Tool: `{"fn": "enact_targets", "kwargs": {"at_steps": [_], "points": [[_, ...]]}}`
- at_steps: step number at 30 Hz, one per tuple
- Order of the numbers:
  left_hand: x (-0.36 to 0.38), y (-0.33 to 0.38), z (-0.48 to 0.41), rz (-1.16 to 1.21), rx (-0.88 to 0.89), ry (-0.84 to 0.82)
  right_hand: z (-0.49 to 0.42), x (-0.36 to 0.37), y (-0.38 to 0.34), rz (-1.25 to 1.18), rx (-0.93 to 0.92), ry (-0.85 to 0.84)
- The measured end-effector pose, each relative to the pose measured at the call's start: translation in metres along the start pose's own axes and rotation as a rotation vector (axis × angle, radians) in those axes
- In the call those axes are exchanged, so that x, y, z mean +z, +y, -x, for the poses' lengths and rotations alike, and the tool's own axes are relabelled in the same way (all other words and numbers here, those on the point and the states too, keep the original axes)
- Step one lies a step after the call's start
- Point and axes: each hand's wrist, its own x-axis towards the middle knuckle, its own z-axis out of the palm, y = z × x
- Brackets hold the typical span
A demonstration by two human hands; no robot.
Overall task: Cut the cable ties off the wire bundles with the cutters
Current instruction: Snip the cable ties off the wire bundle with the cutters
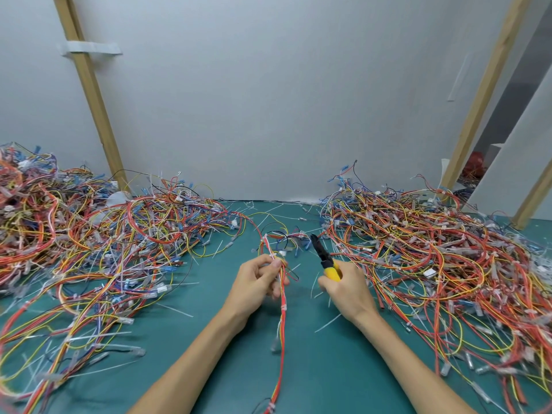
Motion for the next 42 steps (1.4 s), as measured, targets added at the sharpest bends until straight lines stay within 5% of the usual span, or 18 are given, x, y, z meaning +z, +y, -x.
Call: {"fn": "enact_targets", "kwargs": {"at_steps": [6,15,20,31,38,42], "points": [[0.000,-0.001,-0.001,0.091,0.018,0.070,-0.007,-0.008,-0.002,-0.347,0.181,-0.187],[0.001,-0.001,-0.002,-0.012,0.037,0.143,-0.008,-0.016,0.001,-0.707,0.315,-0.186],[0.001,0.000,-0.003,-0.006,0.088,0.170,-0.008,-0.018,-0.003,-0.957,0.430,-0.362],[-0.002,0.000,-0.007,0.077,0.054,0.333,0.006,0.006,-0.015,-0.962,0.351,-0.708],[-0.004,-0.001,-0.006,-0.025,0.046,0.388,0.008,0.008,-0.016,-0.990,0.288,-0.749],[-0.003,-0.002,-0.005,-0.091,0.034,0.283,0.006,0.008,-0.012,-1.109,0.307,-0.703]]}}
